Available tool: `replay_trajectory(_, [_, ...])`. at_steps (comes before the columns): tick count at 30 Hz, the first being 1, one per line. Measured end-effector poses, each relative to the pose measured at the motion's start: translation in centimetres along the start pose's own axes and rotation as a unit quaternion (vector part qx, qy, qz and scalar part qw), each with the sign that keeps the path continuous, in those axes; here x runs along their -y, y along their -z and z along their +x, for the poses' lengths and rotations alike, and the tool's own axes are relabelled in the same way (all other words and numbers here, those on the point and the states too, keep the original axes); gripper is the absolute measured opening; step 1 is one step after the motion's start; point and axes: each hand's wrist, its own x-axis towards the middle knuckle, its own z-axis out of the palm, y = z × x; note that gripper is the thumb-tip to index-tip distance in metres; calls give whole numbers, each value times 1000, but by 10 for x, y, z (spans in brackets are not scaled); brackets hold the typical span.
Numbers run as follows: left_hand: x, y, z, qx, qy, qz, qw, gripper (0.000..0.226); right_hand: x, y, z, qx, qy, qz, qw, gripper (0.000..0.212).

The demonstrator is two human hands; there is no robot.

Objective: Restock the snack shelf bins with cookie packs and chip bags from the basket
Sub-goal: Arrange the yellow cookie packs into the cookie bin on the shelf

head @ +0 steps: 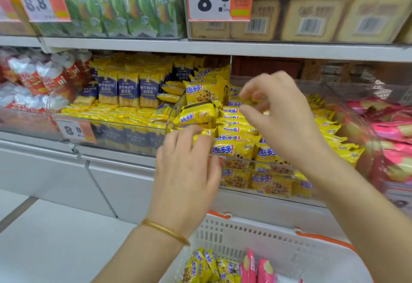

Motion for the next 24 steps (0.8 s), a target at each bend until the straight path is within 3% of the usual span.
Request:
replay_trajectory(4, [1, -4, -21, 47, -24, 41, 998, 31, -6, -2, -38, 81, -24, 39, 996, 17])
replay_trajectory(7, [5, -4, -24, 53, -20, 64, 996, 35, -7, -15, -34, 72, -17, 35, 997, 16])
replay_trajectory(10, [7, -5, -16, 37, -14, 78, 996, 35, -3, -32, -4, 65, 27, -9, 997, 28])
replay_trajectory(13, [12, -9, -2, 19, -5, 79, 997, 35, -1, -52, 29, 147, 33, -72, 986, 44])
replay_trajectory(15, [17, -13, 7, 16, 1, 71, 997, 40, -3, -62, 43, 178, 22, -93, 979, 43])
replay_trajectory(19, [23, -17, 24, 3, 26, 49, 998, 56, -10, -67, 60, 111, 5, -51, 992, 26])
replay_trajectory(21, [23, -17, 30, 0, 40, 42, 998, 61, -14, -68, 69, 77, -26, 6, 997, 25])
replay_trajectory(24, [23, -20, 34, 10, 45, 42, 998, 66, -20, -72, 82, 61, -61, -1, 996, 26])
